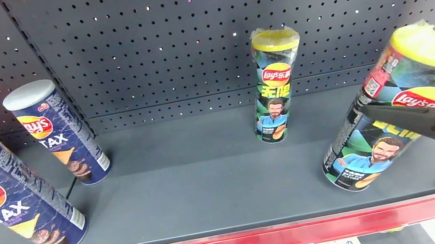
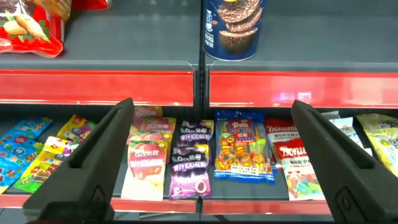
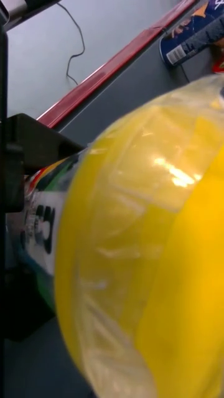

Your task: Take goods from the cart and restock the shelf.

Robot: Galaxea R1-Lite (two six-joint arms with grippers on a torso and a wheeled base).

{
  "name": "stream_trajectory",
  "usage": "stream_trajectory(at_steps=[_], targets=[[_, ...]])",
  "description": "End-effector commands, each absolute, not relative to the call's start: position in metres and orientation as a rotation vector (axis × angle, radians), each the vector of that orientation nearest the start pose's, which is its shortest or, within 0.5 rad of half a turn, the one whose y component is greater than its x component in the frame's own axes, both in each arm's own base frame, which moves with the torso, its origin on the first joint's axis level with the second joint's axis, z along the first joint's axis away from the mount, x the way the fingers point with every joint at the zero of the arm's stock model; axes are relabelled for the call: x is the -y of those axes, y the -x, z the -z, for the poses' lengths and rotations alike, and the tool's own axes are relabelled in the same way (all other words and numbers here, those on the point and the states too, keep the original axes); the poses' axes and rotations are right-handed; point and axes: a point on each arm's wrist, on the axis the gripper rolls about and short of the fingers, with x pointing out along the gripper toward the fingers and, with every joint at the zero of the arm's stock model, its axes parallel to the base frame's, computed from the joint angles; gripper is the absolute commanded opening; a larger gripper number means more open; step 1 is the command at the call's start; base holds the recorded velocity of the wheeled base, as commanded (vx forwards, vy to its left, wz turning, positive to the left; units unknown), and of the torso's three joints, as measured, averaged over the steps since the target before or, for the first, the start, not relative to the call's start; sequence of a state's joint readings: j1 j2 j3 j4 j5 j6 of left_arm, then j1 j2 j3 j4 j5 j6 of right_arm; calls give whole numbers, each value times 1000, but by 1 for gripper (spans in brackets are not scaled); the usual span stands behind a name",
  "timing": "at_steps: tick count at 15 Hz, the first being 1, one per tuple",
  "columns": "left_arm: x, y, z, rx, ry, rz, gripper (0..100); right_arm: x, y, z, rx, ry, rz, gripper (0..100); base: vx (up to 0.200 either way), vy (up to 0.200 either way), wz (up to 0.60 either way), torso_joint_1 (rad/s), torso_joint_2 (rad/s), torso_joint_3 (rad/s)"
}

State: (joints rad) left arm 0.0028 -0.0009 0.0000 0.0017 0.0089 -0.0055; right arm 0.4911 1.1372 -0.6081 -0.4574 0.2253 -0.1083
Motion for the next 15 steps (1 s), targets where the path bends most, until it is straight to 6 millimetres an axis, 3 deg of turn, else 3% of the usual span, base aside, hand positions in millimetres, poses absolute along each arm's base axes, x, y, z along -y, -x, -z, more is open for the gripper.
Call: stream_trajectory(at_steps=[1,7,11,15], targets=[[0,23,-75,-1,6,-14,100,-81,-143,-242,-33,114,-710,0,0,0,0,0,0,0],[0,23,-75,-2,-2,-12,100,-82,-145,-241,-41,115,-704,0,0,0,0,0,0,0],[0,23,-75,-2,-2,-12,100,-82,-144,-240,-44,116,-704,0,-200,0,0,7,1,2],[0,23,-75,-2,-2,-12,100,-82,-143,-241,-40,117,-703,0,0,0,0,0,0,0]])
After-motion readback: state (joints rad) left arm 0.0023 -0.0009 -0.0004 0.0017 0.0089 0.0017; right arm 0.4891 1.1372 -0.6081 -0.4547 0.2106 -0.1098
